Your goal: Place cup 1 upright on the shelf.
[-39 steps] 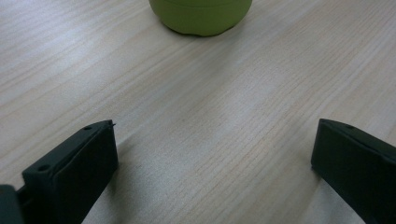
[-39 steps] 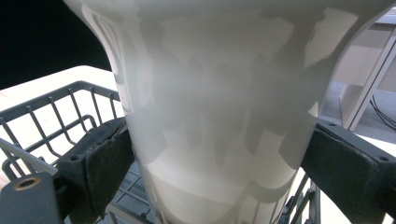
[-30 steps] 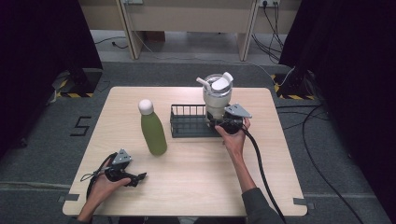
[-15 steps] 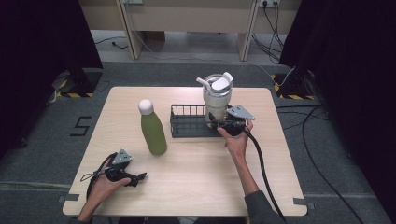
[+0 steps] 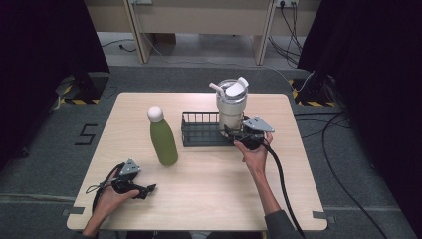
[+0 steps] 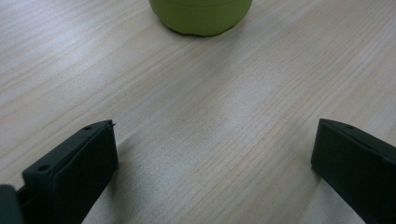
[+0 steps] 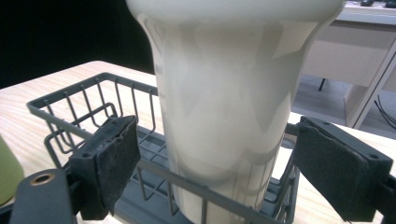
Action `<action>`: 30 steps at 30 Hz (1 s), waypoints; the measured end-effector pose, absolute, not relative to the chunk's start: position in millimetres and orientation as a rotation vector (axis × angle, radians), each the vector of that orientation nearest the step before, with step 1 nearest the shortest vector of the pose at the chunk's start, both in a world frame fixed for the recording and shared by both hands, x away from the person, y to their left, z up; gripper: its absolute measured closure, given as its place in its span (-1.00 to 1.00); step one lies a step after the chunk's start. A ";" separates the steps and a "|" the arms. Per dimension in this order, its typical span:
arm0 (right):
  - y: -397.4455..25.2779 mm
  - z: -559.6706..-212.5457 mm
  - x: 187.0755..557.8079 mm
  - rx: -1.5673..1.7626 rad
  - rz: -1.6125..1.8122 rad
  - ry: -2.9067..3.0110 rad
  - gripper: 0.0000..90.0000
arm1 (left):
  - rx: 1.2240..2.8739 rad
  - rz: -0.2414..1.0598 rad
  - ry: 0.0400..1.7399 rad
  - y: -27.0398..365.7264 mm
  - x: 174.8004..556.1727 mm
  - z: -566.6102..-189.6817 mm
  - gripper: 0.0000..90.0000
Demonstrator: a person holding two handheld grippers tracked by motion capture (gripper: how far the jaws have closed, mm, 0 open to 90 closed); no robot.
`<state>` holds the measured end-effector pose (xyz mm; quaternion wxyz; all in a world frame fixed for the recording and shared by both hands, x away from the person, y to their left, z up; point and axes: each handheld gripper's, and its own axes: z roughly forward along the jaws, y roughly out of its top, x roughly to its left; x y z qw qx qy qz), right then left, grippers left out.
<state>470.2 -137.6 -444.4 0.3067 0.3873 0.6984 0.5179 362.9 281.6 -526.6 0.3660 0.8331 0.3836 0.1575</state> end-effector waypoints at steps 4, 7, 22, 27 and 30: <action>-140.5 -441.6 462.3 1.019 1.368 1.856 -0.67 | 2.142 0.405 0.986 281.6 362.9 -526.5 -1.00; -142.1 -440.2 454.9 1.017 1.386 1.857 -0.67 | 2.142 0.405 0.986 281.6 362.9 -526.5 -1.00; -154.6 -444.5 425.1 1.001 1.378 1.881 -0.67 | 2.143 0.404 0.986 281.7 362.9 -526.4 -1.00; -159.8 -448.9 419.9 1.017 1.377 1.878 -0.67 | 2.144 0.403 0.982 281.6 362.8 -526.5 -1.00; -159.8 -450.2 417.8 1.011 1.376 1.887 -0.67 | 2.145 0.402 0.982 281.6 362.8 -526.5 -1.00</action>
